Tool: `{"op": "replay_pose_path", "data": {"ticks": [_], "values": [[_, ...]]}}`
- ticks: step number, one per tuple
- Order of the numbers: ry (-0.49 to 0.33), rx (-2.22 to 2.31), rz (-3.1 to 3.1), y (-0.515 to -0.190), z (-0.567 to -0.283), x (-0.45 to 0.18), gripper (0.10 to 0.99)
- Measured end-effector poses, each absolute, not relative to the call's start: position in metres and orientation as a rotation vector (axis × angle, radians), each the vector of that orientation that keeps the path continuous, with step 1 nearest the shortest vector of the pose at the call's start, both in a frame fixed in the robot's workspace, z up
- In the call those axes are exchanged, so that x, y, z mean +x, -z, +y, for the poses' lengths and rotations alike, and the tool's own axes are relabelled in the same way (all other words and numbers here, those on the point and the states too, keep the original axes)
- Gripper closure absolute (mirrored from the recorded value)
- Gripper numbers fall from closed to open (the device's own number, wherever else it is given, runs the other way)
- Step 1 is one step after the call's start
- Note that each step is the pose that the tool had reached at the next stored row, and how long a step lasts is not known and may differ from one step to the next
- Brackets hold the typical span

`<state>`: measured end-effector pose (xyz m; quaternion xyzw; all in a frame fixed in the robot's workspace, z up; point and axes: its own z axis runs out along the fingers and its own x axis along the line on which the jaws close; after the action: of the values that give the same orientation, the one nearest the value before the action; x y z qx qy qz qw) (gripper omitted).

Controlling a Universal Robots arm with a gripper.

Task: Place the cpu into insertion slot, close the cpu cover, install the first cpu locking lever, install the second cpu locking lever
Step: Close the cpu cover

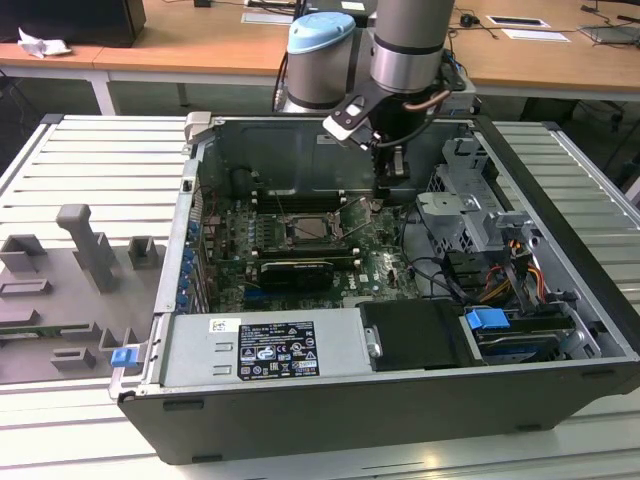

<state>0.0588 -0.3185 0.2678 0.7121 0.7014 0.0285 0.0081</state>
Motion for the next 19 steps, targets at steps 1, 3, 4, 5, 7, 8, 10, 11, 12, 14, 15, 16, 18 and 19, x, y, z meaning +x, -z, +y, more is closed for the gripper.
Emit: {"op": "replay_pose_path", "data": {"ticks": [1,3,4,5,7,8,10,11,12,14,15,16,18,19], "values": [[-0.089,2.226,2.192,-0.2678,-0.3185,0.0595,0.98],[-0.089,2.226,2.193,-0.2672,-0.3185,0.06,0.98],[-0.089,2.226,2.192,-0.2667,-0.3185,0.0601,0.98],[-0.088,2.226,2.193,-0.2659,-0.3185,0.0603,0.98],[-0.088,2.226,2.193,-0.2648,-0.3185,0.0604,0.98],[-0.088,2.226,2.193,-0.2648,-0.3186,0.0604,0.98],[-0.089,2.226,2.193,-0.2644,-0.3185,0.0604,0.98],[-0.089,2.226,2.193,-0.2634,-0.3185,0.0605,0.98],[-0.089,2.226,2.193,-0.2627,-0.3185,0.0604,0.98],[-0.089,2.226,2.193,-0.2614,-0.3185,0.0604,0.98],[-0.089,2.226,2.193,-0.2609,-0.3185,0.0604,0.98],[-0.089,2.226,2.193,-0.2604,-0.3185,0.0604,0.98],[-0.088,2.226,2.192,-0.2592,-0.3191,0.0604,0.98],[-0.089,2.226,2.193,-0.2587,-0.3201,0.0604,0.98]]}}
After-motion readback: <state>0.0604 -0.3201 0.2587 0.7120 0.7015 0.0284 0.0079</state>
